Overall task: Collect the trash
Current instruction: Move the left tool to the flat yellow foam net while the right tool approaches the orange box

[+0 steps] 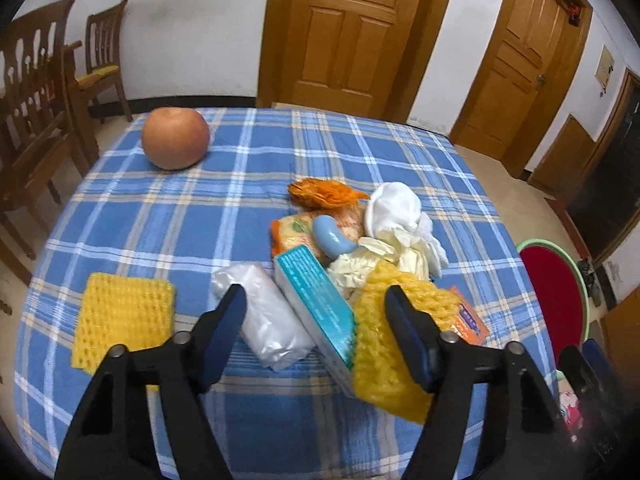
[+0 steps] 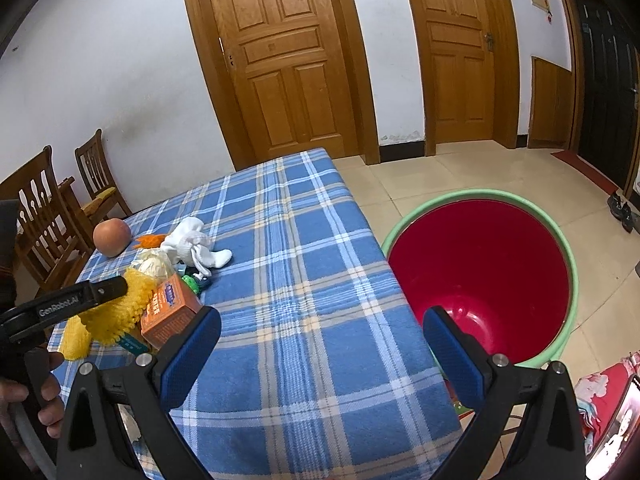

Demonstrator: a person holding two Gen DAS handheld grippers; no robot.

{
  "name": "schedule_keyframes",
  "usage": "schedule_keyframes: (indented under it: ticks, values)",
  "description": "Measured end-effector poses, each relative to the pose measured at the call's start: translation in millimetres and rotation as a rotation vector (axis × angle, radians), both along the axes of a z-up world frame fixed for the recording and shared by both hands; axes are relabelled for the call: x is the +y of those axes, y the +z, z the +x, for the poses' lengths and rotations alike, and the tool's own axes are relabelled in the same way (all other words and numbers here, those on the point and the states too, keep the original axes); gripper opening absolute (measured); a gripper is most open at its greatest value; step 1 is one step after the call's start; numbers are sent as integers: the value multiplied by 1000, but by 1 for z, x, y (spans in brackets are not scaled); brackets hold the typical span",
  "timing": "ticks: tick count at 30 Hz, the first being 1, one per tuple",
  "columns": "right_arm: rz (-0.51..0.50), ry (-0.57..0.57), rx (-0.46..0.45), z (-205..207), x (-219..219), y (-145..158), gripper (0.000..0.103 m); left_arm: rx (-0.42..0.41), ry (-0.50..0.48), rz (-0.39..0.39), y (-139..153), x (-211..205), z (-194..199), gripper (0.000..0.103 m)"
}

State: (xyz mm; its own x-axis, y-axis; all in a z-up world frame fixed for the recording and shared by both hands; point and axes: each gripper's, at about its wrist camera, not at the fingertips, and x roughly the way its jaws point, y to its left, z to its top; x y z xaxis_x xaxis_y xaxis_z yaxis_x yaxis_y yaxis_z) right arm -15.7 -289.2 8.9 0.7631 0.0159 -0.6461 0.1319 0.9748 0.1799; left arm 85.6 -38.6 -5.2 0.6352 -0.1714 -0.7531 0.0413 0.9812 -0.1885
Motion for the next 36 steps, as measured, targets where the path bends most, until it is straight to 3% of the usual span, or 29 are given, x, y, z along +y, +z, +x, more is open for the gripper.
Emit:
schedule_keyframes:
  ticks: [10, 17, 25, 31, 36]
  values:
    - [2, 25, -4, 1, 8, 1, 103, -27, 1, -31, 12, 8, -7, 67]
    - [-2, 41, -9, 1, 15, 3, 103, -33, 52, -37, 10, 30, -11, 67]
    - [-13, 59, -11, 2, 23, 4, 103, -48, 77, -97, 9, 49, -17, 66]
    - [-17, 87, -3, 6, 31, 2, 103, -76, 55, -73, 24, 50, -25, 66]
    - [-30, 145, 9, 12, 46, 0, 103, -65, 99, -31, 22, 63, -26, 66]
